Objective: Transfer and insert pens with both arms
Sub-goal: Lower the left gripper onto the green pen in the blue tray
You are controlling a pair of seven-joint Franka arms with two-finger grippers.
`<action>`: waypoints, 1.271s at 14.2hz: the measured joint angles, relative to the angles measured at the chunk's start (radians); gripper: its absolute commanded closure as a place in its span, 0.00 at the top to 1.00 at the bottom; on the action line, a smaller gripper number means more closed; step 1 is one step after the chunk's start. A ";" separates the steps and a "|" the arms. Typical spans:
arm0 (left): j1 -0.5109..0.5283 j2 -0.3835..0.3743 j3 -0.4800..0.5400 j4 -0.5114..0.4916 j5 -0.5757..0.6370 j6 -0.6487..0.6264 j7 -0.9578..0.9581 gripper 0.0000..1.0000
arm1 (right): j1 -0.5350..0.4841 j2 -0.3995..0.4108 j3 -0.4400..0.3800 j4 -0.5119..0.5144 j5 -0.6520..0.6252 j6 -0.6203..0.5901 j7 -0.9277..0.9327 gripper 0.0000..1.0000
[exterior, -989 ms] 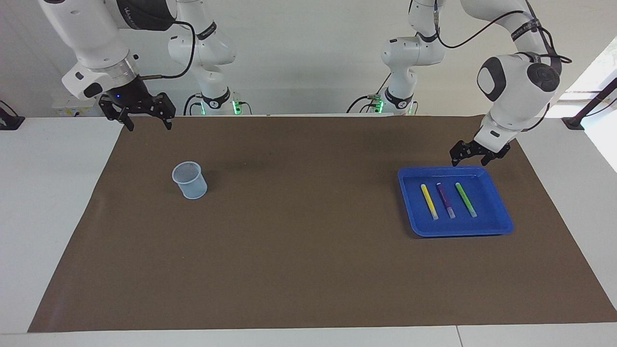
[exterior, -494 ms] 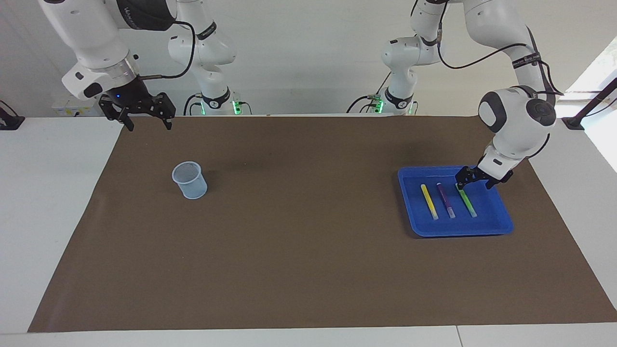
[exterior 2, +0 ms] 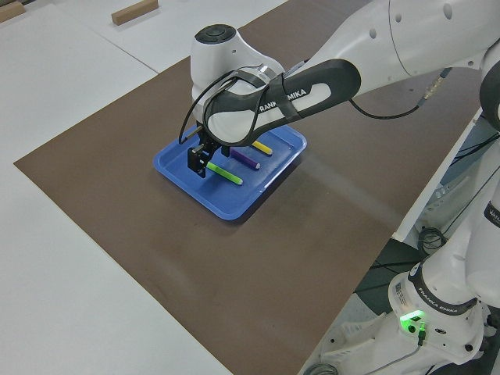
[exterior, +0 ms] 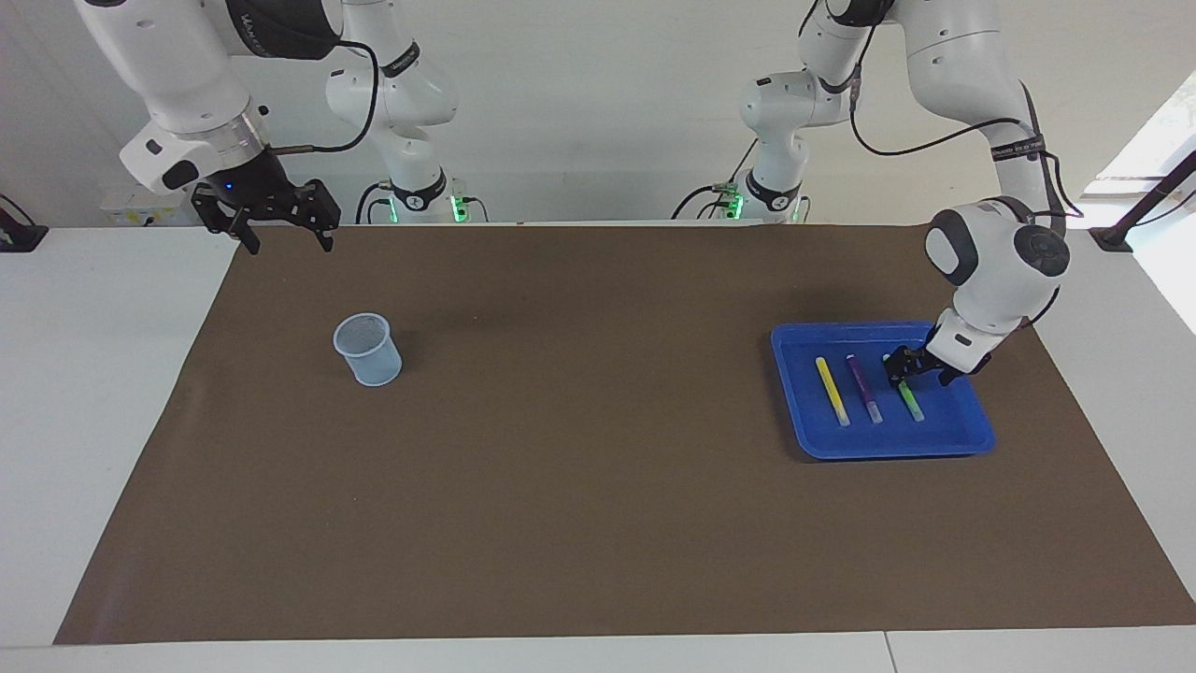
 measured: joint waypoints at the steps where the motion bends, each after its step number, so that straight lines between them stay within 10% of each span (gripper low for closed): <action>1: 0.001 0.004 -0.001 0.000 -0.001 0.001 0.000 0.78 | 0.000 0.000 0.000 0.000 0.000 0.000 0.000 1.00; 7: 0.001 0.022 -0.003 0.000 -0.047 -0.008 0.000 0.69 | 0.002 0.000 0.001 0.000 0.000 0.000 0.000 1.00; 13: 0.001 0.022 -0.003 0.033 -0.060 -0.053 -0.001 0.05 | 0.001 0.000 0.001 0.000 0.000 0.000 0.000 1.00; 18: 0.002 0.021 -0.003 0.041 -0.061 -0.053 -0.001 0.00 | -0.001 0.000 0.000 0.000 0.000 -0.007 0.000 1.00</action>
